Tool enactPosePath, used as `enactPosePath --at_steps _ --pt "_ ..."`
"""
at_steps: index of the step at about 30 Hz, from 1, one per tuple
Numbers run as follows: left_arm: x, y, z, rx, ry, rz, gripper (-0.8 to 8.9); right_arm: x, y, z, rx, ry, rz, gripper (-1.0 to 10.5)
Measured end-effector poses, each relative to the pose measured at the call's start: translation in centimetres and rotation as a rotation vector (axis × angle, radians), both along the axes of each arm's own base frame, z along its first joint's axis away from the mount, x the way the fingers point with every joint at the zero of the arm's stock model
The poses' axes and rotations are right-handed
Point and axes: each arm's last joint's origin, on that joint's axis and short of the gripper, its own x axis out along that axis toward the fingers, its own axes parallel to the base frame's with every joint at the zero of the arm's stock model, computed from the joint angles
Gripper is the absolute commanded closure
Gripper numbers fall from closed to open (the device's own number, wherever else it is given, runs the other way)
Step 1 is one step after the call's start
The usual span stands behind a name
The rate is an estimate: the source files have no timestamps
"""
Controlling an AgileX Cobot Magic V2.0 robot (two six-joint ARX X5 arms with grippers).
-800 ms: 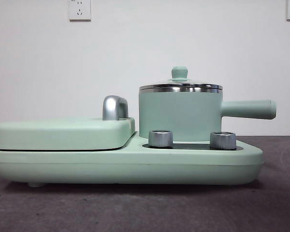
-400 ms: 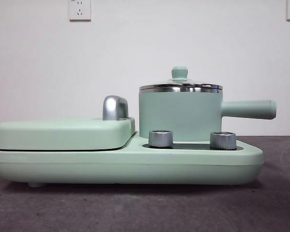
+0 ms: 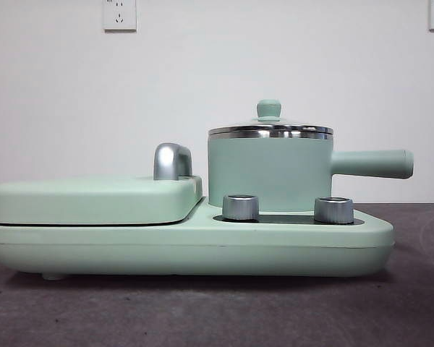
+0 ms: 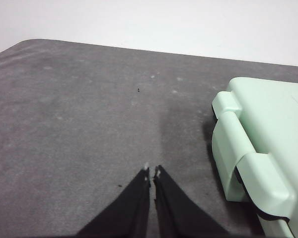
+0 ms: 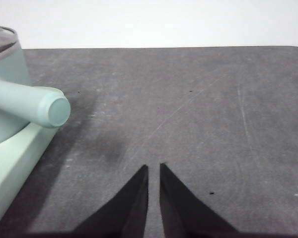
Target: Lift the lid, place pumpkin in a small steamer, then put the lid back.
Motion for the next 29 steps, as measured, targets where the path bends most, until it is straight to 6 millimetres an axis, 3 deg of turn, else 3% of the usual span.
enactPosePath --at_steps 29 --pt "0.00 0.00 0.00 0.000 0.000 0.000 7.88 0.01 0.00 0.03 -0.017 -0.005 0.002 9.1"
